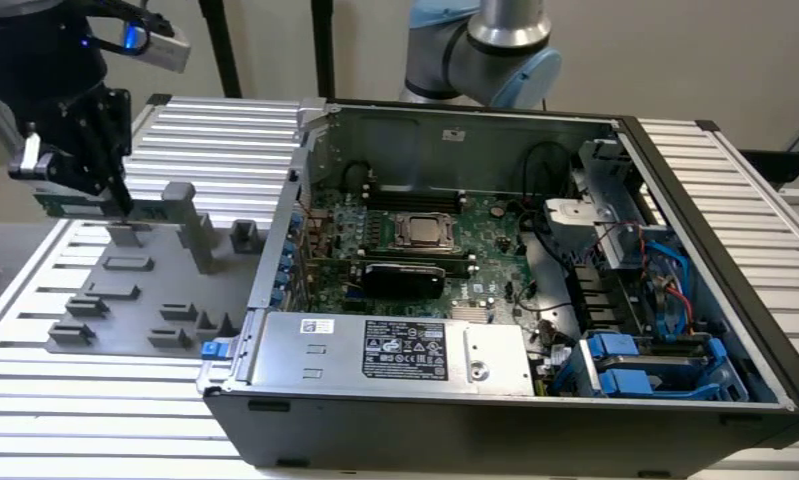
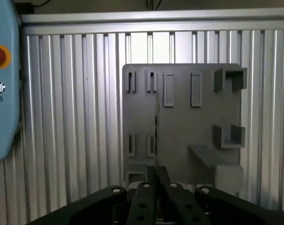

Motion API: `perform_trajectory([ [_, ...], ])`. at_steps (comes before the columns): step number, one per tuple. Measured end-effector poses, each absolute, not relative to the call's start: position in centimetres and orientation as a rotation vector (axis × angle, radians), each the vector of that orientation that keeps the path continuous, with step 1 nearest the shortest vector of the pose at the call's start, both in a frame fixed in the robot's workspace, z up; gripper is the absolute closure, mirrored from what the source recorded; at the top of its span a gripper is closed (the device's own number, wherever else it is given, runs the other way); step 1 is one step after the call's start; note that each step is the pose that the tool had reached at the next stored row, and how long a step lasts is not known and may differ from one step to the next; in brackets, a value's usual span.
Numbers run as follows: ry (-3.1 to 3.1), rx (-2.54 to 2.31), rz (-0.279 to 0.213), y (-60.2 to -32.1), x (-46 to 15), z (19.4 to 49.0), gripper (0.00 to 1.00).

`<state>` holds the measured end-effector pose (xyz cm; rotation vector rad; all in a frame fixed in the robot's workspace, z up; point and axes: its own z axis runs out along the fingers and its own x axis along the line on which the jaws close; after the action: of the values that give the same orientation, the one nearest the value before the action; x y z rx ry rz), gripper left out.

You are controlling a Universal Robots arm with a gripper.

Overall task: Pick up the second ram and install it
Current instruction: 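Pick up the second ram and move it above second insertion slot, then insert the second ram into the second slot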

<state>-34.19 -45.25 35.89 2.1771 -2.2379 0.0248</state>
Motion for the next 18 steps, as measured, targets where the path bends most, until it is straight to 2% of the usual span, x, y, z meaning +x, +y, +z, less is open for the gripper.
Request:
perform_trajectory([
  [13, -2.238, 2.177, 0.025, -45.2, -28.3, 41.7, 1.00],
  [18, -2.238, 2.177, 0.024, -45.2, -26.0, 42.7, 1.00],
])
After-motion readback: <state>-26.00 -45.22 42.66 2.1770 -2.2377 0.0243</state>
